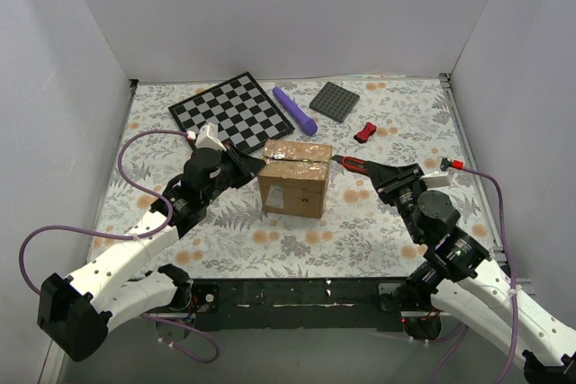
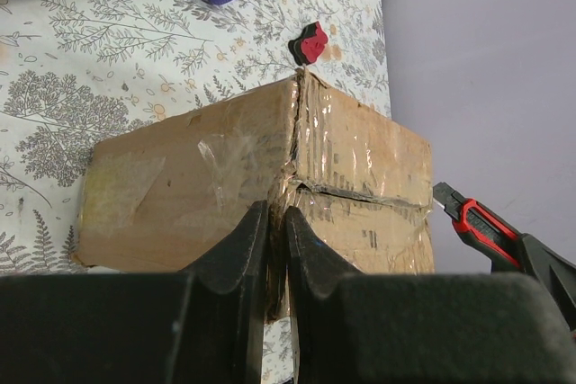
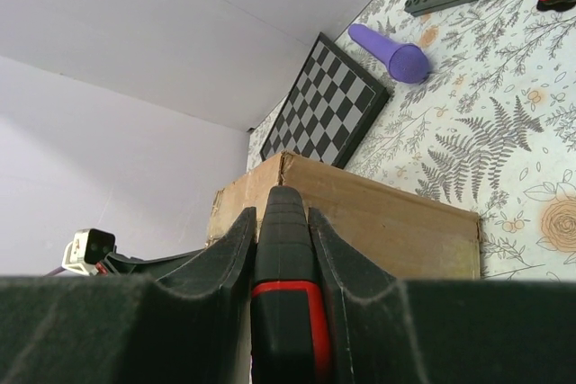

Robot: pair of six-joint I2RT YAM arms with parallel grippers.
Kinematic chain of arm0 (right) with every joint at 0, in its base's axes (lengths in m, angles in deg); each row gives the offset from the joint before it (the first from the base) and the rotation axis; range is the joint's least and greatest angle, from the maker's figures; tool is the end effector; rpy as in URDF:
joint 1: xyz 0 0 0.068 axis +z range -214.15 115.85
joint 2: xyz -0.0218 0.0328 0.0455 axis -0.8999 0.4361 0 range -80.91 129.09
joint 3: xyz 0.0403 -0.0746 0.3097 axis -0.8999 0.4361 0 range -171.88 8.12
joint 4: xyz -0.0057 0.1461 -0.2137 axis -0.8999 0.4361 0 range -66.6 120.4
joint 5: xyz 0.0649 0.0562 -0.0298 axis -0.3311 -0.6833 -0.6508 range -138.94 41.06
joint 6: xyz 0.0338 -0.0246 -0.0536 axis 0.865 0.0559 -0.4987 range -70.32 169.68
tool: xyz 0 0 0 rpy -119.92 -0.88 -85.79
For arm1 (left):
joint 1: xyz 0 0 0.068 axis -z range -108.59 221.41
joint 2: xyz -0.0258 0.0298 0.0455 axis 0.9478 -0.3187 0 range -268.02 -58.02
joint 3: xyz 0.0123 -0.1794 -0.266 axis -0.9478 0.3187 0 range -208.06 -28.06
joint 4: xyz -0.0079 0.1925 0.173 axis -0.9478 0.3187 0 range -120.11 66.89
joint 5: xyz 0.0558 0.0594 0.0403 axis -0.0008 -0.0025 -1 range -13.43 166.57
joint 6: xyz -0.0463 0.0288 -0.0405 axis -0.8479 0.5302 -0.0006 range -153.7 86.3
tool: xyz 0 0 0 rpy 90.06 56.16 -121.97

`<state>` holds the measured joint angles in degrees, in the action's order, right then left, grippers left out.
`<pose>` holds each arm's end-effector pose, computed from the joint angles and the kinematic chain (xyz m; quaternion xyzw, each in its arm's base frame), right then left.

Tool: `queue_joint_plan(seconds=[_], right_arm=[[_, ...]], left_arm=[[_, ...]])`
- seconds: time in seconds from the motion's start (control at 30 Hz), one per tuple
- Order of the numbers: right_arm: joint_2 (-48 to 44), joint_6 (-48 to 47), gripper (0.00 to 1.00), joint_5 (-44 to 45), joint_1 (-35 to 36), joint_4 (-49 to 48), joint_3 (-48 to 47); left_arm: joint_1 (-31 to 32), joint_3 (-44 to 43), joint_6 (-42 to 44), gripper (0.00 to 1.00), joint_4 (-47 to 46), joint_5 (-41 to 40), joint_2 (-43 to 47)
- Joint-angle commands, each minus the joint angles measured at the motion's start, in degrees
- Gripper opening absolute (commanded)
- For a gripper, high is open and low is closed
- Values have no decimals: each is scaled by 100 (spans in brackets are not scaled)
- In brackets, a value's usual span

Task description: Unpack the express box

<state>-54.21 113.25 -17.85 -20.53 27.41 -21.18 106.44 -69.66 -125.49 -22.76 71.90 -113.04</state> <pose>0.0917 0.0485 0.3223 0.3038 0.6467 0.4276 0.5537 0.1744 -0.1168 0.3271 -0.4113 0.7124 -0.4926 0.2840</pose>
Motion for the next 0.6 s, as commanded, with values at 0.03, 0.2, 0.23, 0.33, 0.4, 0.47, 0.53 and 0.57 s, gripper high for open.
queue_joint_plan(seconds=[0.03, 0.2, 0.23, 0.33, 0.4, 0.47, 0.53, 0.57], right_arm=[[90, 305, 1, -445, 24, -524, 117], [81, 446, 1, -578, 15, -647, 258], [81, 454, 1, -621, 15, -647, 258], [107, 472, 1, -674, 15, -700, 302], [134, 490, 1, -736, 15, -761, 337], [160, 463, 1, -850, 24, -805, 346], [222, 402, 1, -1008, 15, -867, 328], [248, 367, 1, -1061, 24, -893, 328]], left_arm=[[145, 73, -155, 0, -146, -148, 71], [285, 21, -155, 0, -173, -272, 27], [294, 21, -155, 0, -173, -280, 27], [312, 21, -155, 0, -173, -272, 1], [321, 30, -155, 0, -164, -280, -8], [329, 47, -146, 0, -164, -289, -17], [329, 47, -155, 0, -164, -307, -8], [329, 47, -138, 0, -173, -324, 9]])
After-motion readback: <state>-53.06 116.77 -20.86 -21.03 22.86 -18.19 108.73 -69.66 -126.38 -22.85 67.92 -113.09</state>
